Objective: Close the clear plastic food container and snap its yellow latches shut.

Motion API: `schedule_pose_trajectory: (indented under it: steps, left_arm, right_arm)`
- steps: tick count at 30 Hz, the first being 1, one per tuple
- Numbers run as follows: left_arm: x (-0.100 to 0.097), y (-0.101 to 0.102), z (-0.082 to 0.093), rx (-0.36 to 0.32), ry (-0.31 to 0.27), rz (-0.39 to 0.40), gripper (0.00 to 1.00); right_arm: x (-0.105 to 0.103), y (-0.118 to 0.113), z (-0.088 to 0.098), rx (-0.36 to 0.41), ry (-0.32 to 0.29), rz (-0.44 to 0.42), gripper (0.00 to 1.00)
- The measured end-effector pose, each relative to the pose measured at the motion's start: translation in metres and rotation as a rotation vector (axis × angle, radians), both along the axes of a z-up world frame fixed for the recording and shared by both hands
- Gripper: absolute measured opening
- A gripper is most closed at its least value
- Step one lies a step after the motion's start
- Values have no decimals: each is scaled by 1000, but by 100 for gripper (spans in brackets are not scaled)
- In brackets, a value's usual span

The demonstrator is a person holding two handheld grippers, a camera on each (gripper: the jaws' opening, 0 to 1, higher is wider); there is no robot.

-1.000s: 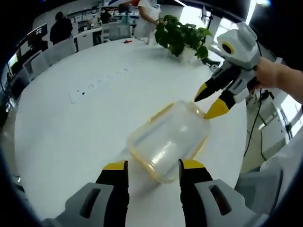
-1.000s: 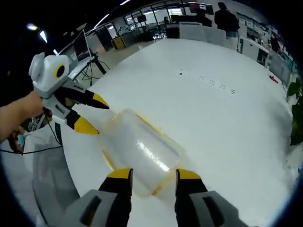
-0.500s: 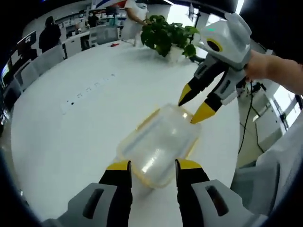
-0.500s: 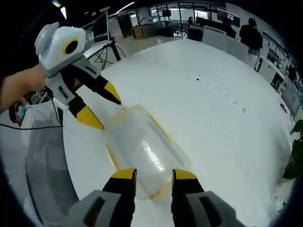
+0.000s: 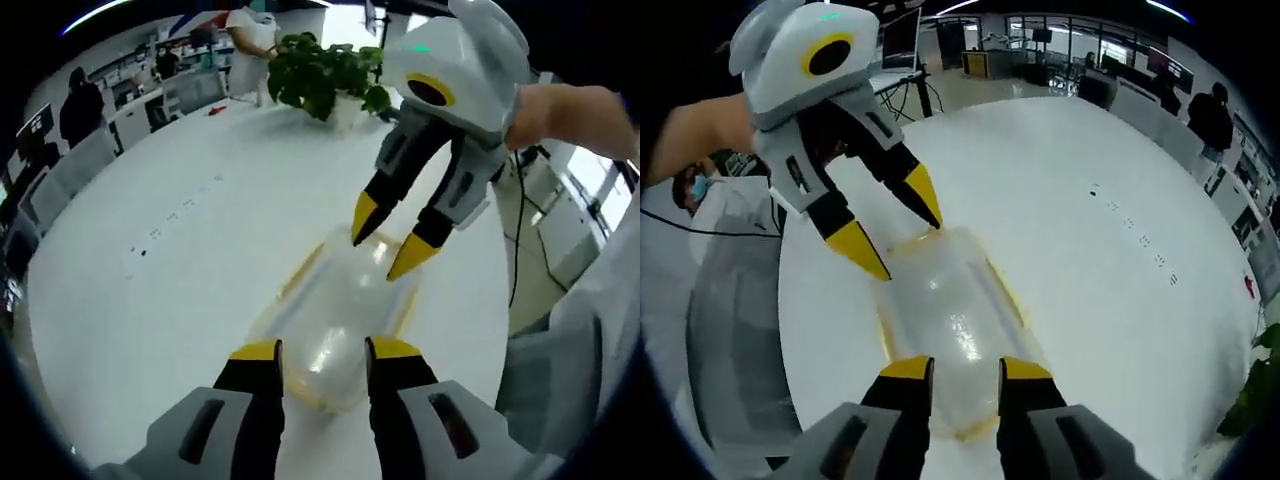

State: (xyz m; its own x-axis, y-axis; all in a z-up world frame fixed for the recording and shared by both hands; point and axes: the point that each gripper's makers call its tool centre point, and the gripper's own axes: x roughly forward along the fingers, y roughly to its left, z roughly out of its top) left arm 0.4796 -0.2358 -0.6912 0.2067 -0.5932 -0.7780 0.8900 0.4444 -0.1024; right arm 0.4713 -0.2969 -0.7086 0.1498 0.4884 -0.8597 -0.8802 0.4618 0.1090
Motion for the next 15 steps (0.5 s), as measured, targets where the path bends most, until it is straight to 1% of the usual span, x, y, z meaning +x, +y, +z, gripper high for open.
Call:
schedule_pose_trajectory:
  steps: [8,11,15]
  left_arm:
    - [0,-13,2,-9,-31,-52,28]
    - [0,-17,2,-16,-46,-70,25]
    - [0,-21,-2,-10,-47,-79,25]
  right_arm:
    - [0,8,-2,7,-21,58,21]
    - [1,10,-4,15,-24,67,19]
    - [1,13,-7,19,-16,71,19]
